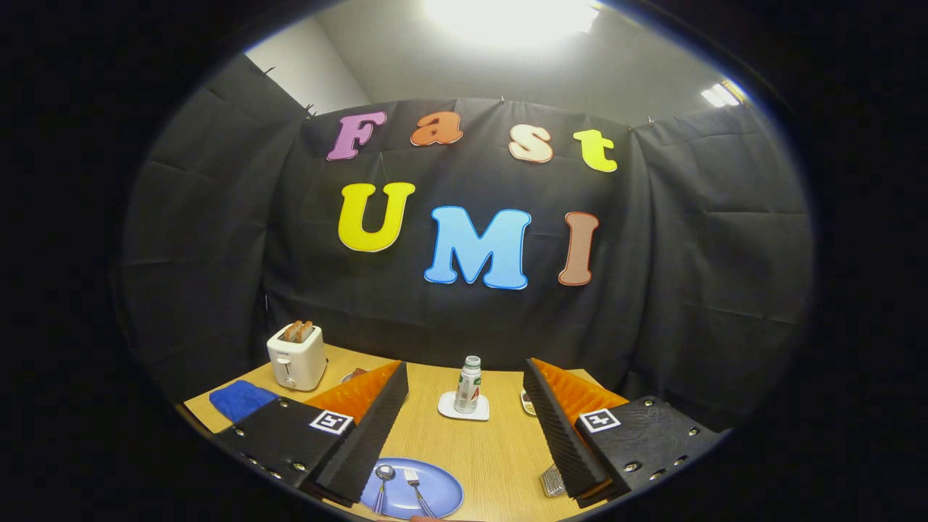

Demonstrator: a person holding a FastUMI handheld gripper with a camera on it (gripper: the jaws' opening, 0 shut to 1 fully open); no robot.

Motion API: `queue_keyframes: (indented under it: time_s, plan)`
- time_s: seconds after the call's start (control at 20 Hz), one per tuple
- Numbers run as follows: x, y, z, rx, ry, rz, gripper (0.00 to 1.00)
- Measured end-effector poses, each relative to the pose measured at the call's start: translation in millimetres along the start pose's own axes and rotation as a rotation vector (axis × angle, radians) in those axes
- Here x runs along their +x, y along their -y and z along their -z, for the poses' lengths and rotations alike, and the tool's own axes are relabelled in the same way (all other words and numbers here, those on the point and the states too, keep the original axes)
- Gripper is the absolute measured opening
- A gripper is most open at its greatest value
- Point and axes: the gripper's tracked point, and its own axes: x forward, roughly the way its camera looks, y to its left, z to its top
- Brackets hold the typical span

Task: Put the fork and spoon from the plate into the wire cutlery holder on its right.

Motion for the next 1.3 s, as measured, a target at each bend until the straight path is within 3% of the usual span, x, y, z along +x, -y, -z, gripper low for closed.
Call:
queue_keyframes:
  time_s: [0.45,1.05,1.3]
  plan:
    - [2,-26,44,-0.062,-0.116,-0.076,0.98]
    - [3,-46,161,0.015,-0.573,-0.178,0.98]
    - [0,-41,193,-0.025,-0.678,-0.185,0.98]
